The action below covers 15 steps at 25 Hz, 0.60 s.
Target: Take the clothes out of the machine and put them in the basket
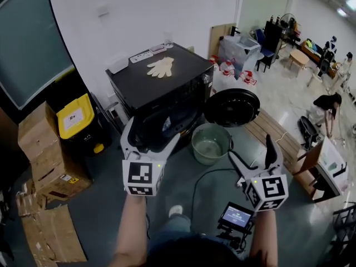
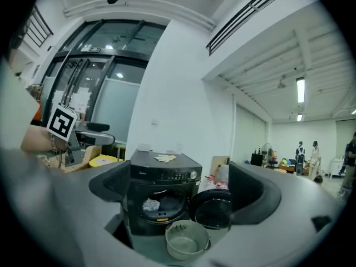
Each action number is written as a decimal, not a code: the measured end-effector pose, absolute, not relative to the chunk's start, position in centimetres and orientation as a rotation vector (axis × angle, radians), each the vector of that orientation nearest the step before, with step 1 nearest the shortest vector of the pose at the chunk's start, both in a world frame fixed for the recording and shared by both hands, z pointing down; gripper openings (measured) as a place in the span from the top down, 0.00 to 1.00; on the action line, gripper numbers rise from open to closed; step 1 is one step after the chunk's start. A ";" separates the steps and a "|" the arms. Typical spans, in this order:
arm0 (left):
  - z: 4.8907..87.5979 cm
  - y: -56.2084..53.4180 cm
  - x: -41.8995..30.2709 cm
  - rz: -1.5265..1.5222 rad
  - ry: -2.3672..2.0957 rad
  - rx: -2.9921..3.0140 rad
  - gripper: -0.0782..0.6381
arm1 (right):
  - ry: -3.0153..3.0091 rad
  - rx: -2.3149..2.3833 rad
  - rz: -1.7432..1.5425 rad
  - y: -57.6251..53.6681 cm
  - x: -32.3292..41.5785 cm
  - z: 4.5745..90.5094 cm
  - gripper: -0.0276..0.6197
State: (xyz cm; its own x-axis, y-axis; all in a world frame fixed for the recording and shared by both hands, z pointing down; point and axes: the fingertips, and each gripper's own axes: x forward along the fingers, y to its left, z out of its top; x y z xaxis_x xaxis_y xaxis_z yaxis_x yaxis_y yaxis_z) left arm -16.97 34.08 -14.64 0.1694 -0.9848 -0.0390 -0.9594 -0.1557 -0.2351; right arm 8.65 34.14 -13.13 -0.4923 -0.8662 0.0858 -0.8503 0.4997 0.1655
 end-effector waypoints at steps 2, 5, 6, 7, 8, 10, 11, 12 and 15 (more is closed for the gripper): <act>-14.5 31.7 -18.0 -0.191 1.873 -2.256 0.13 | -2.566 1.539 -0.127 32.1 7.9 -13.3 0.13; -14.2 28.7 -19.9 -0.202 1.847 -2.289 0.13 | -2.578 1.570 -0.102 29.7 5.8 -13.6 0.13; -14.2 27.9 -20.5 -0.202 1.841 -2.299 0.13 | -2.577 1.571 -0.103 29.2 5.0 -13.7 0.13; -14.1 27.1 -21.1 -0.198 1.835 -2.309 0.13 | -2.571 1.575 -0.104 28.7 4.3 -13.6 0.13; -14.1 26.4 -21.5 -0.194 1.830 -2.318 0.13 | -2.562 1.580 -0.104 28.3 3.7 -13.5 0.13; -13.9 25.1 -22.2 -0.187 1.826 -2.334 0.13 | -2.550 1.578 -0.100 27.7 2.7 -13.2 0.13; -13.7 24.7 -22.4 -0.182 1.824 -2.342 0.13 | -2.547 1.569 -0.099 27.6 2.3 -13.0 0.13; -13.5 24.3 -22.6 -0.175 1.823 -2.352 0.13 | -2.542 1.558 -0.103 27.4 1.9 -12.7 0.13; -12.8 23.2 -22.5 -0.160 1.812 -2.391 0.13 | -2.509 1.557 -0.101 26.9 1.7 -12.0 0.13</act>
State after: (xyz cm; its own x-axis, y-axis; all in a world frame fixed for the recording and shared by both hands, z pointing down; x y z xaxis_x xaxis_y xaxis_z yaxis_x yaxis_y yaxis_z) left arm -22.53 23.22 -12.81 0.2699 -0.9629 0.0018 -0.9483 -0.2662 -0.1728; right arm 1.70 26.90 -12.02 -0.4320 -0.8936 0.1218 -0.8809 0.4471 0.1555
